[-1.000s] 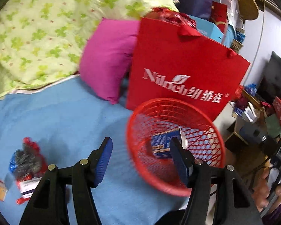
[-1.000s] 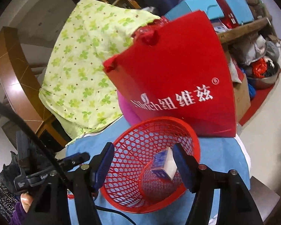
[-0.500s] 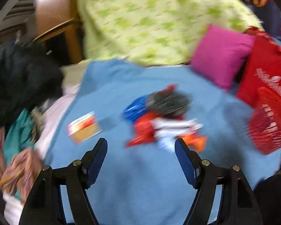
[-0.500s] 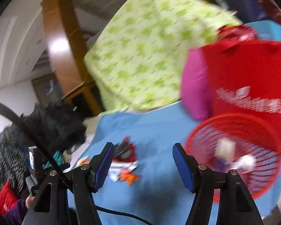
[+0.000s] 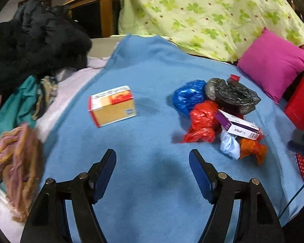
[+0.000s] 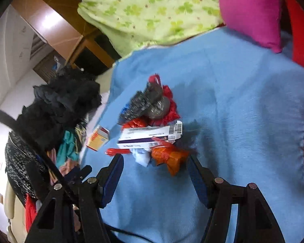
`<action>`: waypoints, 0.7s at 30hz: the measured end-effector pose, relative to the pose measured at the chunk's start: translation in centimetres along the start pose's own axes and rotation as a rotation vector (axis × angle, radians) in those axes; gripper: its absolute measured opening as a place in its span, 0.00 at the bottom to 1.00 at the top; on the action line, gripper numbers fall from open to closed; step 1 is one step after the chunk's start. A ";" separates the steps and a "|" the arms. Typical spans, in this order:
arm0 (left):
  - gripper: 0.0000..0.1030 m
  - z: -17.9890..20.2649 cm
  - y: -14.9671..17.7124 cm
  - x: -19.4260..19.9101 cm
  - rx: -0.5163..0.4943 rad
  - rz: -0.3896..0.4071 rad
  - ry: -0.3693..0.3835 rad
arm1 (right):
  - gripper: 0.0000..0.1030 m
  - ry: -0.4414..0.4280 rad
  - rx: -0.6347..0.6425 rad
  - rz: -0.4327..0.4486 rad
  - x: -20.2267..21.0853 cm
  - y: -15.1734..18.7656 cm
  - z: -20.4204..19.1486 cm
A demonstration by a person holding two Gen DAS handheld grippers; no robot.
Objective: Collect trash
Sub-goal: 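Grasp the orange plastic bag with the right tool while the left tool grasps the white cloth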
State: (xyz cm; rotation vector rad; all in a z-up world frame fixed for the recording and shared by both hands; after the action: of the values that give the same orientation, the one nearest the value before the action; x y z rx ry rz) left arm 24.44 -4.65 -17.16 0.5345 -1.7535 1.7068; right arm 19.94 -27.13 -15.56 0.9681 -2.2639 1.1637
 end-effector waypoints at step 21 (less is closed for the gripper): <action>0.73 2.1 1.5 -2.6 -0.032 -0.031 0.097 | 0.30 0.087 0.224 -0.198 -6.8 2.4 -0.3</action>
State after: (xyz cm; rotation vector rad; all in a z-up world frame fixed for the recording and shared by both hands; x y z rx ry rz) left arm 24.94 -6.92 -19.96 0.4541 -1.6927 1.6528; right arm 22.72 -23.21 -20.91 1.1718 -1.9492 1.3621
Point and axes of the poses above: each gripper's, at about its wrist camera, not at the fingertips, and x roughly against the way its jaws point, z to its right, y to its underside, the point moved 9 cm from there along -x, roughly the way its jaws point, and after that the axes turned 3 degrees about z, right-handed, at the moved point
